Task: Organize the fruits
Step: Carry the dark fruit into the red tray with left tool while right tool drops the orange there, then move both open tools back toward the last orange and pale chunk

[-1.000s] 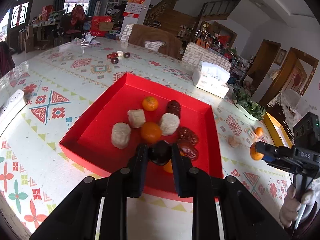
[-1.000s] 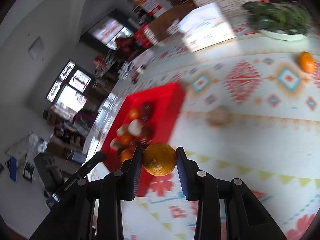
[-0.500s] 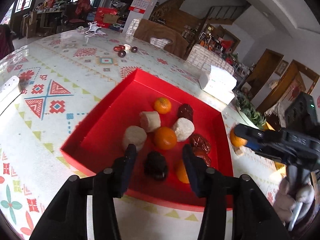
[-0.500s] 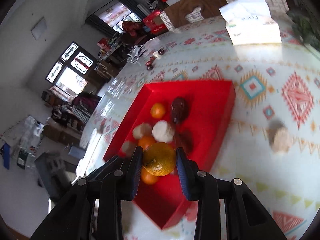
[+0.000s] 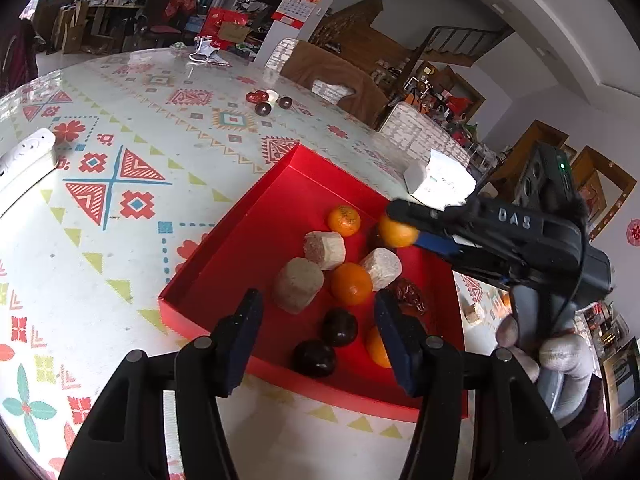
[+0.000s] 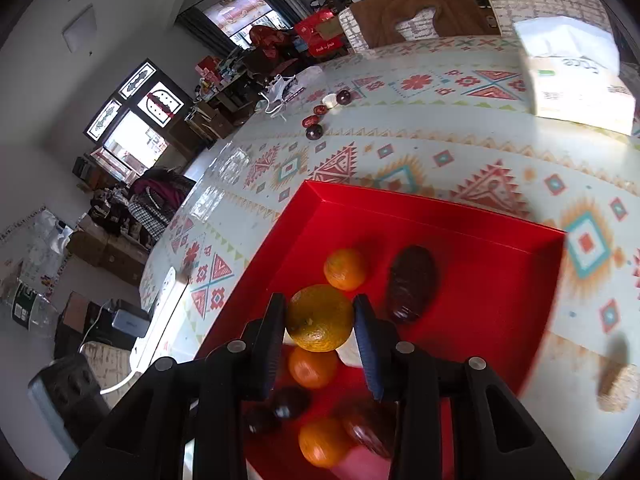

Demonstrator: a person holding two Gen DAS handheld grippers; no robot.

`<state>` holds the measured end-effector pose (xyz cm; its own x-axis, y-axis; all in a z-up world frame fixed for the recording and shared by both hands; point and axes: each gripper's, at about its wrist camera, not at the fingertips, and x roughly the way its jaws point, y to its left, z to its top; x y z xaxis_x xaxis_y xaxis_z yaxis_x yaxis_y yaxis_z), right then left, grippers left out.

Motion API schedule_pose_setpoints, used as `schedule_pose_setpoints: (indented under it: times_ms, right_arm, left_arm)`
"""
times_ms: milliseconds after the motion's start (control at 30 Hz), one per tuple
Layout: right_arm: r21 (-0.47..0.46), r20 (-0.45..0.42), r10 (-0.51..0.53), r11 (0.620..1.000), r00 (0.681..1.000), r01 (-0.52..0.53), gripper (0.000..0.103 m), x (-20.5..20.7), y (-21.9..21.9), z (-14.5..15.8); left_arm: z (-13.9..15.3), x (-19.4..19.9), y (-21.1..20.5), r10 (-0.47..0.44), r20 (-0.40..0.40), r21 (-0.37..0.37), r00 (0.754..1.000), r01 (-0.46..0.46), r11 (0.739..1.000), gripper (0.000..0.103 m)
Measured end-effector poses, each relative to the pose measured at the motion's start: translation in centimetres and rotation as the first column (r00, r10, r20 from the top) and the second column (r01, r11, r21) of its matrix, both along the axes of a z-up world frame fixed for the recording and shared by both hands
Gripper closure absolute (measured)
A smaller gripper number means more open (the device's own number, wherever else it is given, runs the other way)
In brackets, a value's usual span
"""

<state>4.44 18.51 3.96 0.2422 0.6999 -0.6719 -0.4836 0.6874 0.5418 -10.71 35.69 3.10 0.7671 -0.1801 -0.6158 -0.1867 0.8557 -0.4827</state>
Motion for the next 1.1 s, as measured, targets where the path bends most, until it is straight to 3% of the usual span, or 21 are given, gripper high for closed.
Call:
schedule_pose_setpoints:
  times_ms: [200, 367, 567, 900, 1100]
  right_arm:
    - [0.081, 0.035, -0.017, 0.997, 0.999, 0.014, 0.055, -0.2, -0.7, 1.8]
    - [0.06, 0.083, -0.043, 0.997, 0.996, 0.038, 0.054, -1.3, -2.6, 3.2]
    - [-0.006, 0.126, -0.088, 0.996, 0.988, 0.09, 0.053, -2.6, -6.7, 3.1]
    - [-0.058, 0.142, -0.283, 0.954, 0.949, 0.293, 0.053, -4.4, -20.6, 2.0]
    - [-0.039, 0.15, -0.47, 0.876, 0.87, 0.48, 0.053, -4.9, -31.5, 2.2]
  left_arm:
    - [0.3, -0.6, 0.4, 0.015, 0.014, -0.004, 1.0, -0.015, 1.0, 0.037]
    - [1.0, -1.0, -0.1, 0.025, 0.039, -0.022, 0.999, -0.024, 0.999, 0.021]
    - [2.1, -1.5, -2.2, -0.021, 0.042, -0.001, 0.999, 0.021, 1.0, 0.021]
    - [4.5, -2.0, -9.1, -0.164, 0.054, 0.118, 0.985, 0.157, 0.981, 0.021]
    - [4.6, -1.5, -14.6, -0.285, 0.028, 0.156, 0.958, 0.277, 0.948, 0.021]
